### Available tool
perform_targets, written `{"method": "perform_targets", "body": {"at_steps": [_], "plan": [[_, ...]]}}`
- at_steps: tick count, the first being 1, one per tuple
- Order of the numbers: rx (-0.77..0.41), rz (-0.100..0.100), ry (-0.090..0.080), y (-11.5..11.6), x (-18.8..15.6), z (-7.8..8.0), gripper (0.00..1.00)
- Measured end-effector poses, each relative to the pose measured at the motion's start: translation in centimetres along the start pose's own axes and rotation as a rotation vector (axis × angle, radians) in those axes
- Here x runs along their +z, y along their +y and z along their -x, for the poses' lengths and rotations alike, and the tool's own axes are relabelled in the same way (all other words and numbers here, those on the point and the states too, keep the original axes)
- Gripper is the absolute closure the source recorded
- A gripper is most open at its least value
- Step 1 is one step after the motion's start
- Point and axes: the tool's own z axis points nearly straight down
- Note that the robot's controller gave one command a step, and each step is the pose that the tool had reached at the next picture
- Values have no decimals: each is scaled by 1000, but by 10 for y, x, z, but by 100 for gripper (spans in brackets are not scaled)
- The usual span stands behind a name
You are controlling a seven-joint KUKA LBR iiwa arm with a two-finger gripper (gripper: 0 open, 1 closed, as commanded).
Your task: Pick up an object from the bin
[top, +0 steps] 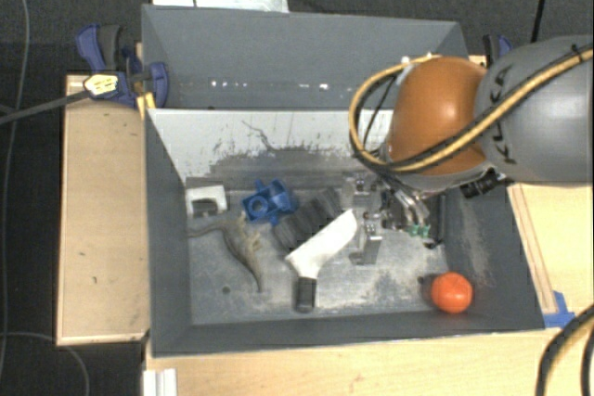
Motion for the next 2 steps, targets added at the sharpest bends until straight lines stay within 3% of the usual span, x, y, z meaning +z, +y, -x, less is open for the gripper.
{"method": "perform_targets", "body": {"at_steps": [1, 2], "plan": [[1, 0, -8, 0, -5, 2, 0], [-153, -1, -14, 9, 29, 14, 0]]}}
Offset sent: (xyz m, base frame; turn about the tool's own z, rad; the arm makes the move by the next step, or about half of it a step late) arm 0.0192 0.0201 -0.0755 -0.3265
